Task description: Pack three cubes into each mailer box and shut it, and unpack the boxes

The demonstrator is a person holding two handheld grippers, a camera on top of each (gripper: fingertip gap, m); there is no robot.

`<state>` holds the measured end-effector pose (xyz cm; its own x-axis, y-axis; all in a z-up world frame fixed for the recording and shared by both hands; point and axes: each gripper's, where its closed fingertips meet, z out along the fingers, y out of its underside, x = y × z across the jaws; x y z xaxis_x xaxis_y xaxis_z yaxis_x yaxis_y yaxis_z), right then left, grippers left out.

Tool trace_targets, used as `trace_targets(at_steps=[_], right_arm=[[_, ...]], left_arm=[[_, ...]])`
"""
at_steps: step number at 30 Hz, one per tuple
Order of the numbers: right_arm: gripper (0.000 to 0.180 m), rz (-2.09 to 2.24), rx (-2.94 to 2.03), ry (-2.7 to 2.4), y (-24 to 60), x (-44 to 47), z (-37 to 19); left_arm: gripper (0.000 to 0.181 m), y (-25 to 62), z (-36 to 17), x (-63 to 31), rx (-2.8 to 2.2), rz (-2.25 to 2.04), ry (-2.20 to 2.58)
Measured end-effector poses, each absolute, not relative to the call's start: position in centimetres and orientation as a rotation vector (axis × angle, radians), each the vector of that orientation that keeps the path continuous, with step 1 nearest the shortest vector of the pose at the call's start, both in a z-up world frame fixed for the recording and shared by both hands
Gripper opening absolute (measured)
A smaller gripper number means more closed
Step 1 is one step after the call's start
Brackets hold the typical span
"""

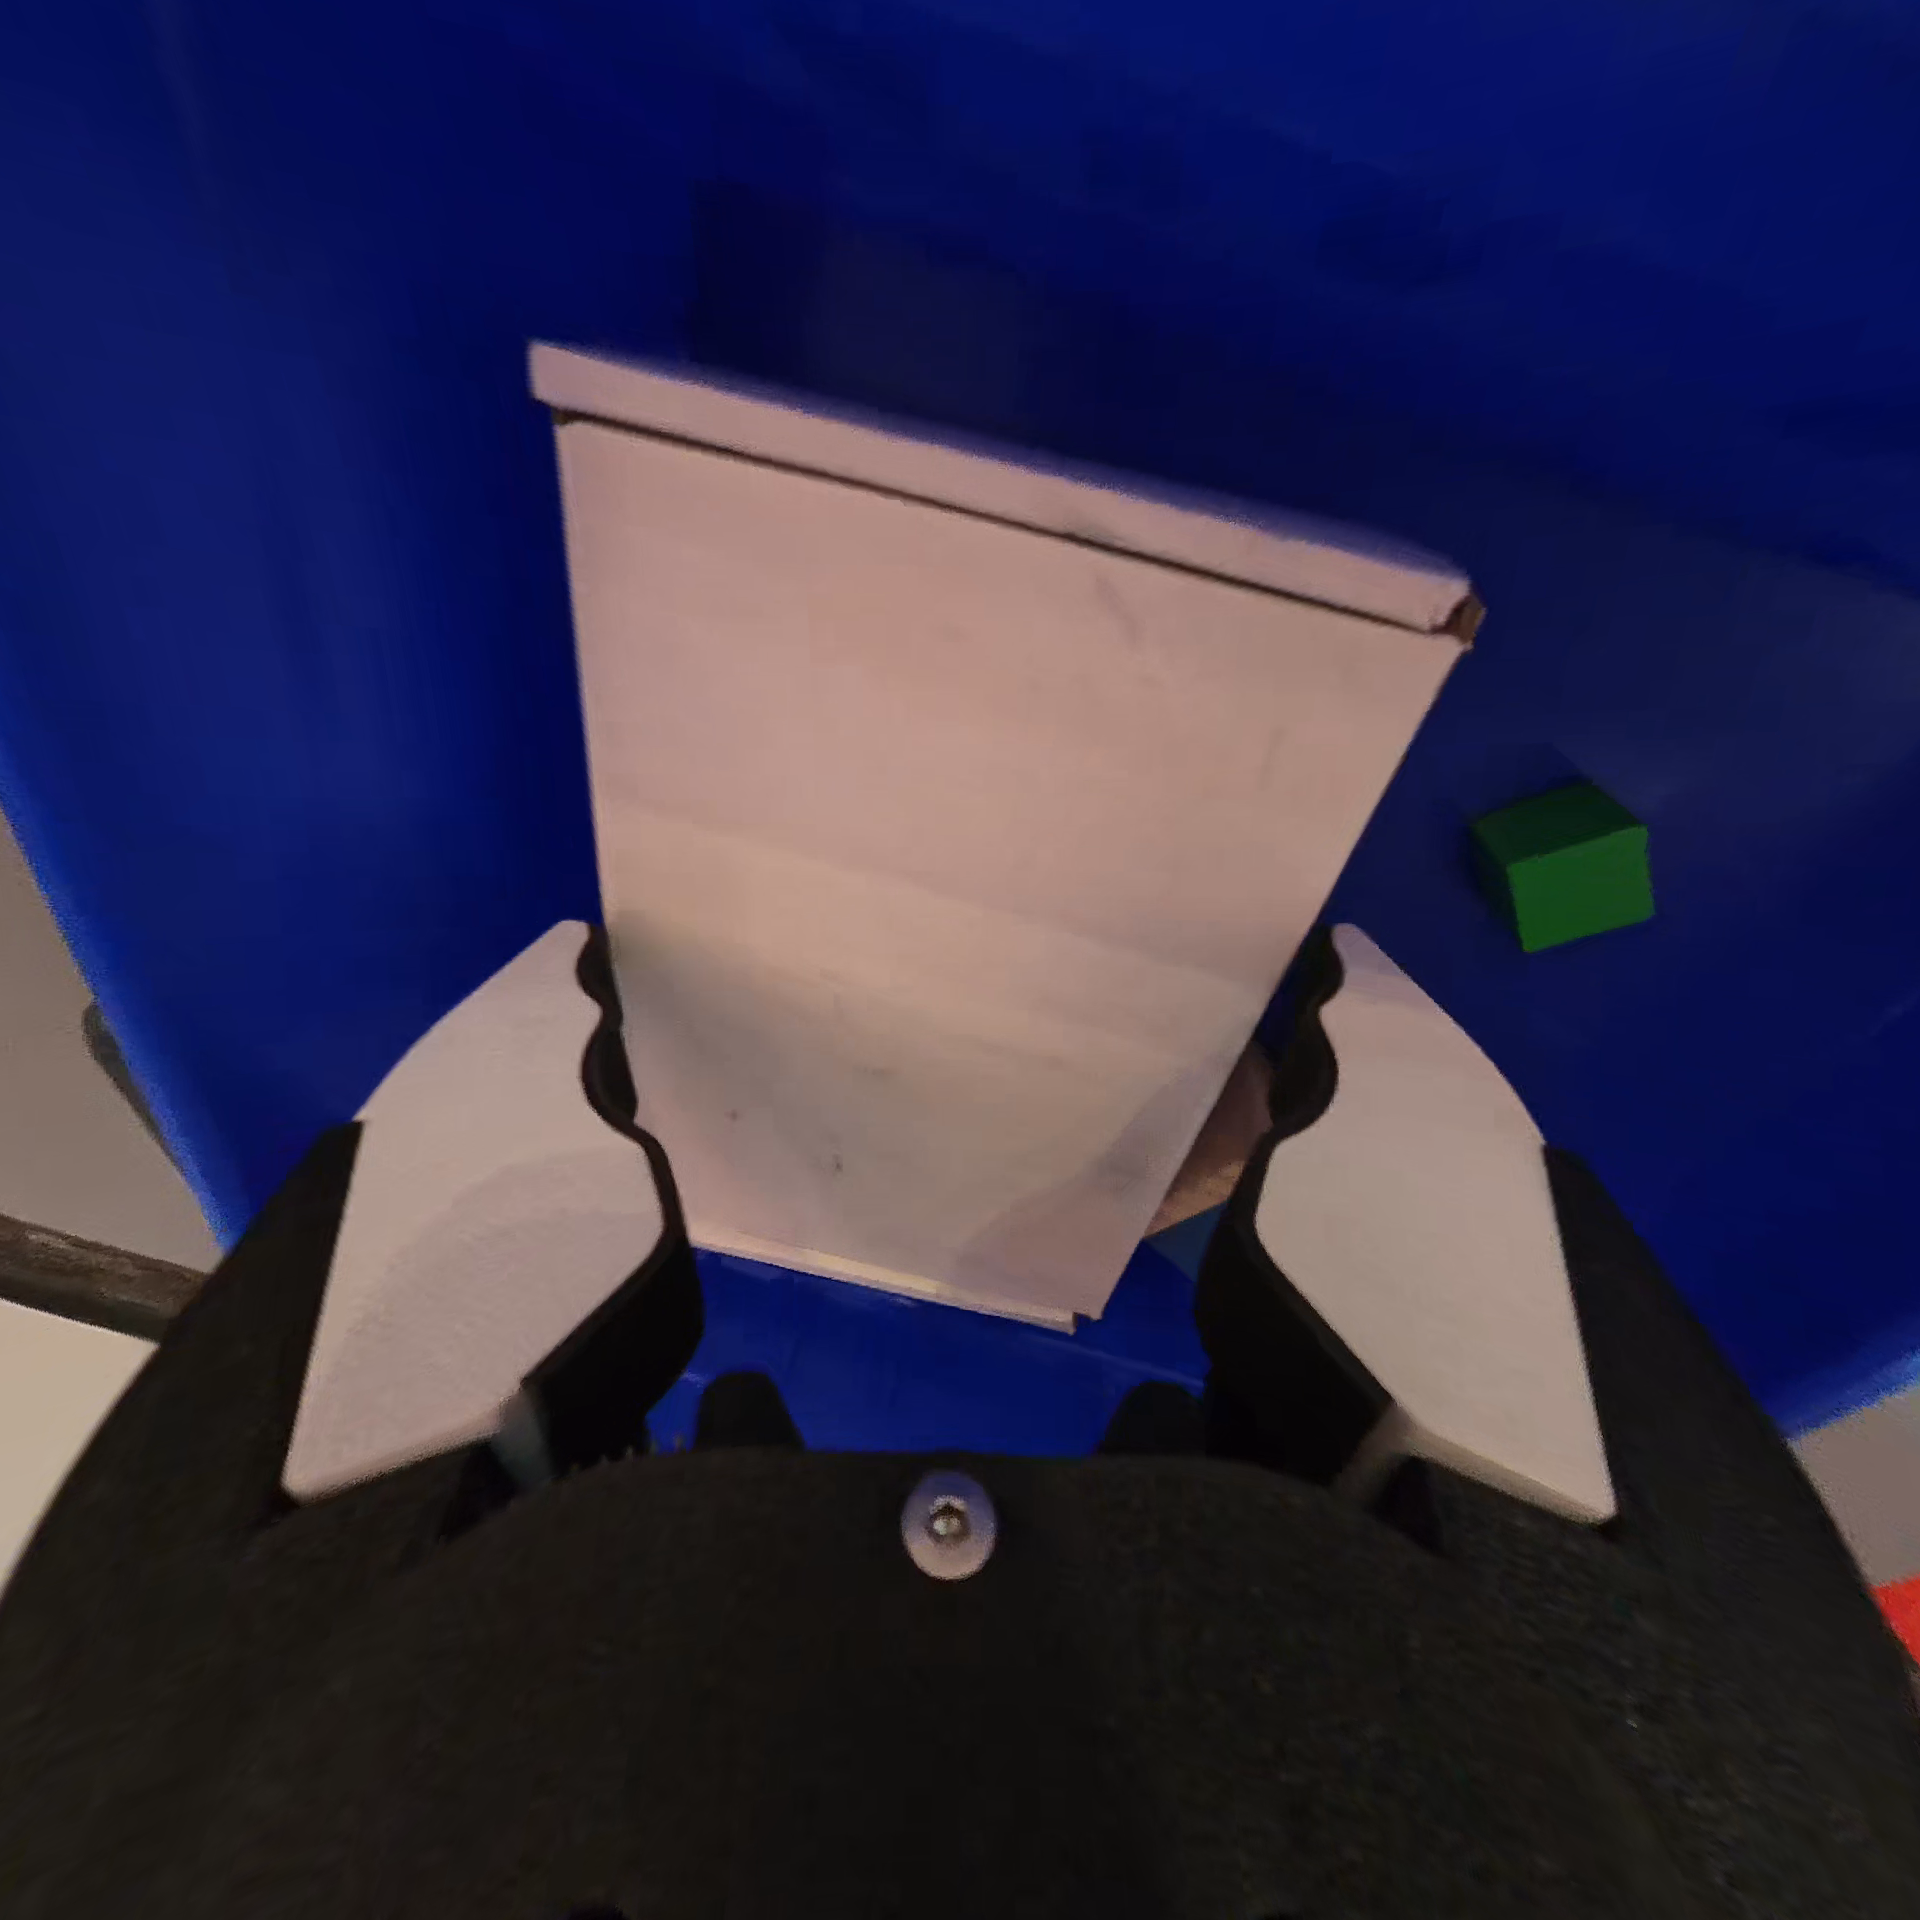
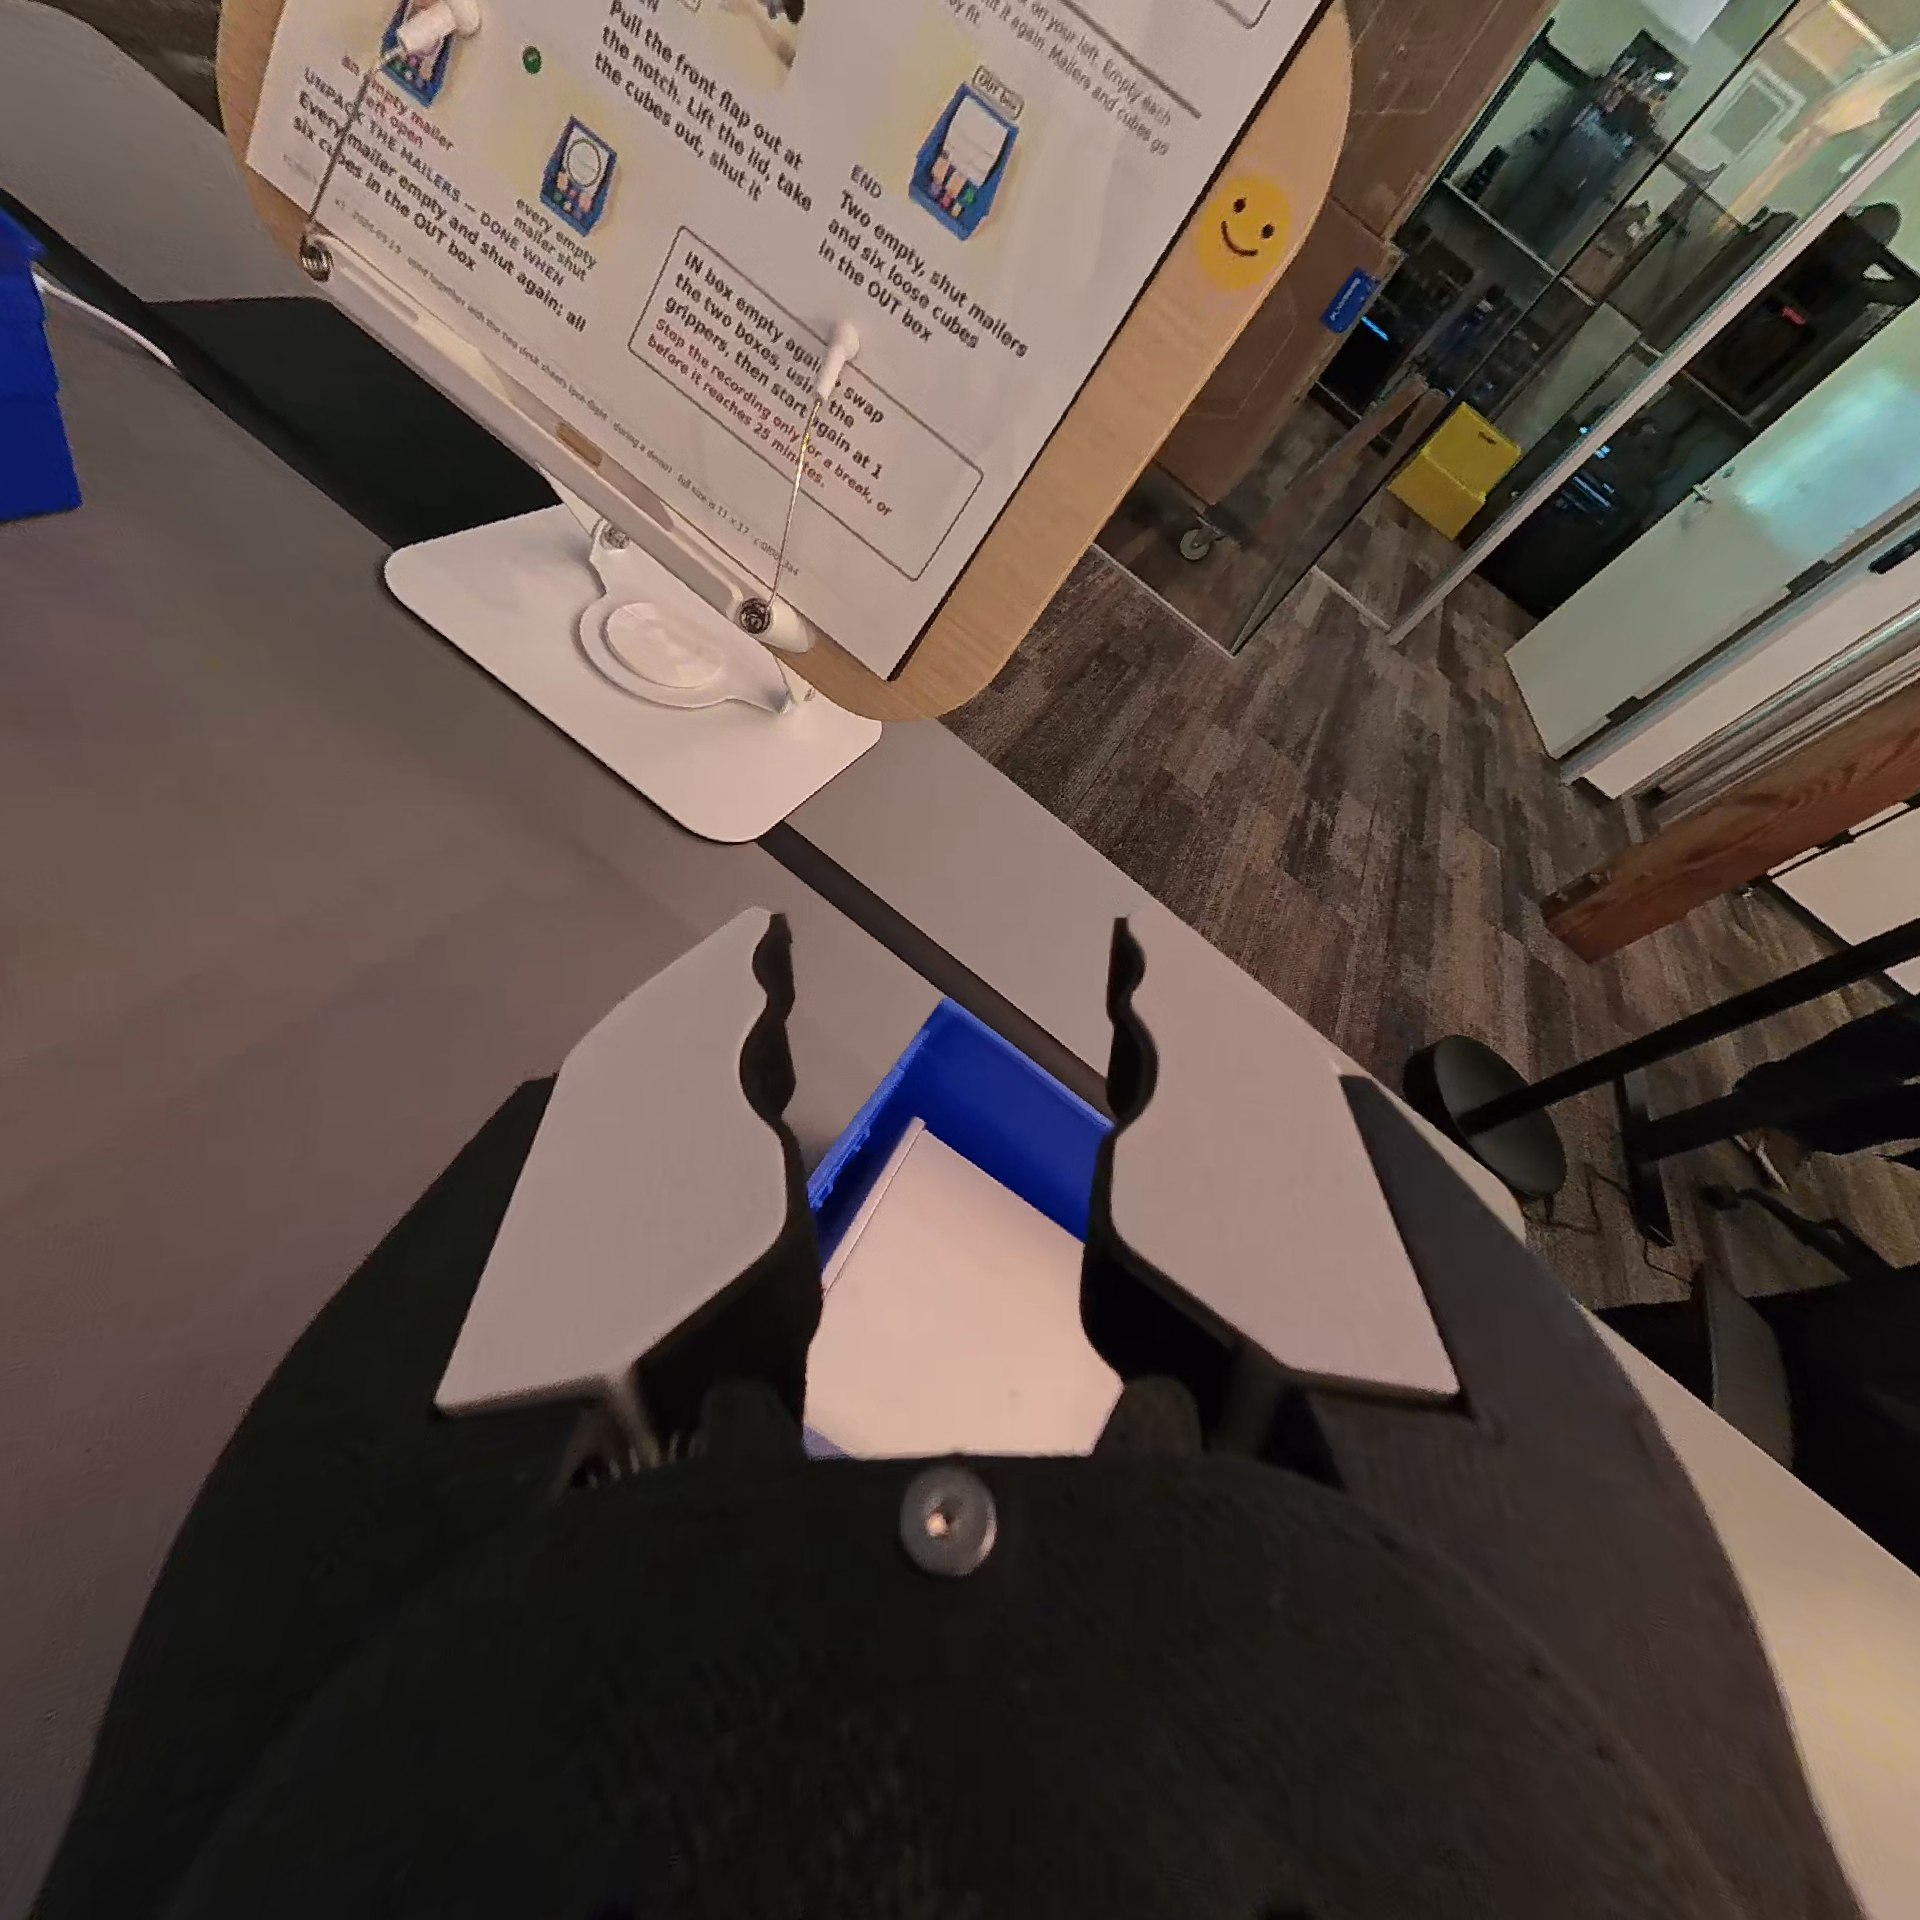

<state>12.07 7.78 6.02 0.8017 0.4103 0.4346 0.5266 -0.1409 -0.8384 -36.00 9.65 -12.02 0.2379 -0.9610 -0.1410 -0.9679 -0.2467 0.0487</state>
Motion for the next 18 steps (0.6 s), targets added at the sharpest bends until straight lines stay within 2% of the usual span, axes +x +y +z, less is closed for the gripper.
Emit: trace_targets(at_steps=[4, 18], right_arm=[[0.059, -0.124, -1.775, -0.747, 8.0, 11.7, 5.6], [0.059, -0.143, -1.794, -0.788, 7.9, 11.6, 4.9]], left_arm=[[0.118, 8.6, -11.8, -36.2, -2.406, 0.209, 1.944], [0.146, 8.6, -14.4, -37.2, -2.532, 0.187, 1.97]])
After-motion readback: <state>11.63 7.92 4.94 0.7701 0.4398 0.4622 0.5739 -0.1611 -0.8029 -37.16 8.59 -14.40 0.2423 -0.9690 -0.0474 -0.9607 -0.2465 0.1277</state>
